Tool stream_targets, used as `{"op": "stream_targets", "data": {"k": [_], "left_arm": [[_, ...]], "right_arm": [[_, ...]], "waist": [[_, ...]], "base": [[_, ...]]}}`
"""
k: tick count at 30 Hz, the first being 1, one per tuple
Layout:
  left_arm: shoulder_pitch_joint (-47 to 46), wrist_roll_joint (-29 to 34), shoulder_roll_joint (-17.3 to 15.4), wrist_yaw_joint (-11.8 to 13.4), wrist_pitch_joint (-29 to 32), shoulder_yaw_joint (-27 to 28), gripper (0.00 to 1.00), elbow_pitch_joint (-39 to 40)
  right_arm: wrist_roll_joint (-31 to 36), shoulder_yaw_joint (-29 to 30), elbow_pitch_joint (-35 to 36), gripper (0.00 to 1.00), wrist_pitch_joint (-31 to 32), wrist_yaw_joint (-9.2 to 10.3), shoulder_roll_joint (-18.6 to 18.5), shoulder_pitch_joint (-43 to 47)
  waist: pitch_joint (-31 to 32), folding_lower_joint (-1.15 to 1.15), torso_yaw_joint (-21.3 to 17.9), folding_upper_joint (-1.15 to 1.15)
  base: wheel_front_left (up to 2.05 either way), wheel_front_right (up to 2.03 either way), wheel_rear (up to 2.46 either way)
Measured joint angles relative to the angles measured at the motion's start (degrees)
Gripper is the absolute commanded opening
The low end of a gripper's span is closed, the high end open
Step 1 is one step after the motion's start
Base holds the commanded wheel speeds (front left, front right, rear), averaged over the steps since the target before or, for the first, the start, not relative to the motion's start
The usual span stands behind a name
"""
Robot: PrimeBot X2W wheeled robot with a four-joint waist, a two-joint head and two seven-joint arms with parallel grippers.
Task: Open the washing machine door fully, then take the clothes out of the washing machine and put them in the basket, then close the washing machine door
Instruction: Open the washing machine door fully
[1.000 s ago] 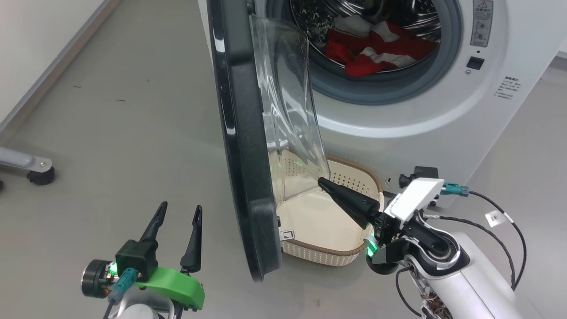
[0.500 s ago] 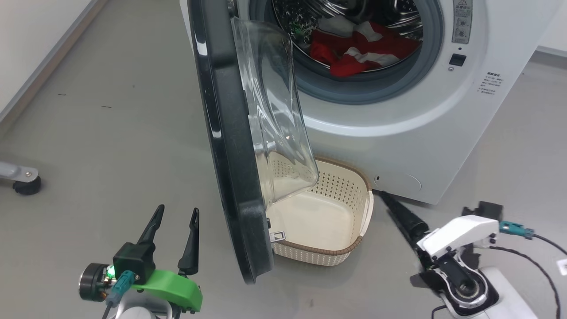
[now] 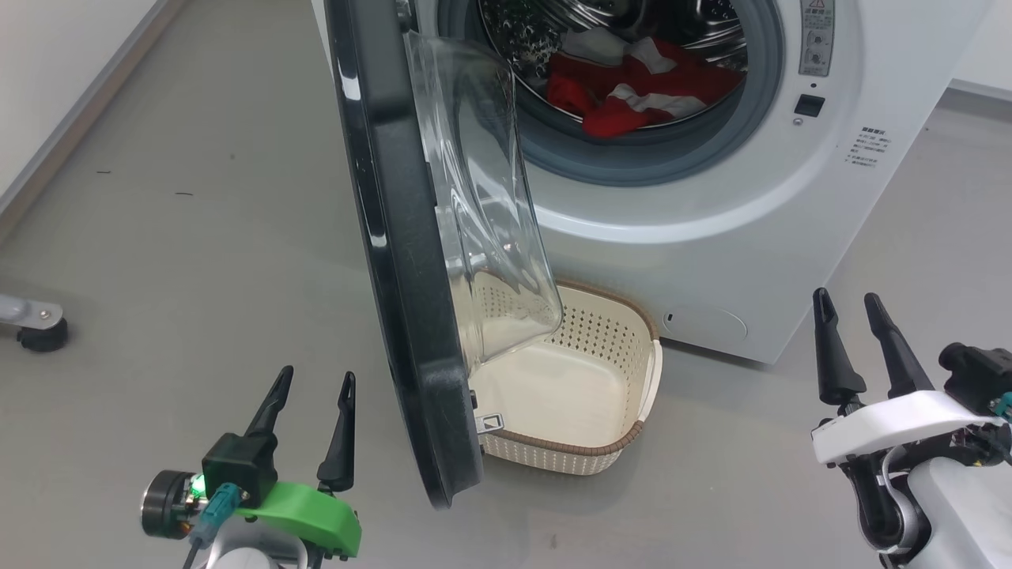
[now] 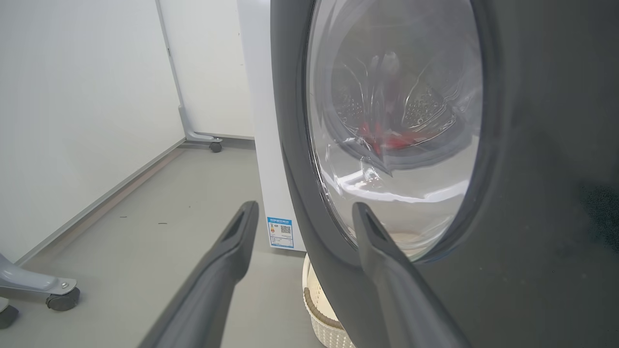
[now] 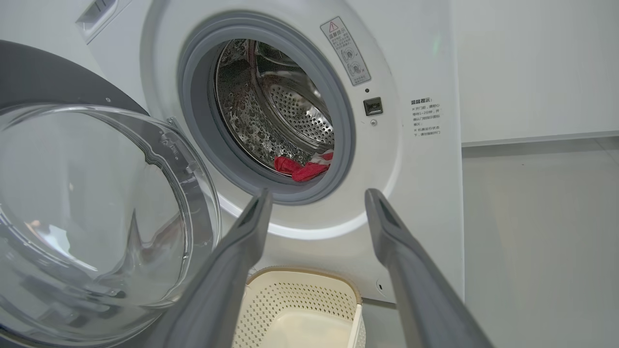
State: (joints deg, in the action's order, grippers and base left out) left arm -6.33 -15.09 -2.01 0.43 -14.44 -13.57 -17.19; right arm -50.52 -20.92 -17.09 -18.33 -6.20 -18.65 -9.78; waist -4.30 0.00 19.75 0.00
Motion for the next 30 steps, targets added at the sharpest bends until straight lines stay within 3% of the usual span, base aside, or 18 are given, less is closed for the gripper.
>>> {"op": "stream_targets", "data": {"k": [9,14,30], "left_arm": [[0.1,0.0,0.0,0.0,0.0,-0.3,1.00,-0.5],[0.2,0.0,0.0,0.0,0.0,-0.4,1.00,-0.9],[1.3,0.0,0.0,0.0,0.0,-0.4,1.00,-1.3]], "right_arm": [[15.8,0.6,0.8,1.00,3.4,7.83,0.5,-0.7],[21.6,3.9,4.0,1.00,3.4,10.35,2.9,-0.4],[27.6,6.6,4.7,1.00,3.4,11.69,10.7,8.6]], "waist": [[0.3,0.00,-0.2,0.00],[0.7,0.00,-0.3,0.00],[1.8,0.00,-0.2,0.00]], "base": [[0.00,0.00,0.00],[0.00,0.00,0.00],[0.00,0.00,0.00]]}}
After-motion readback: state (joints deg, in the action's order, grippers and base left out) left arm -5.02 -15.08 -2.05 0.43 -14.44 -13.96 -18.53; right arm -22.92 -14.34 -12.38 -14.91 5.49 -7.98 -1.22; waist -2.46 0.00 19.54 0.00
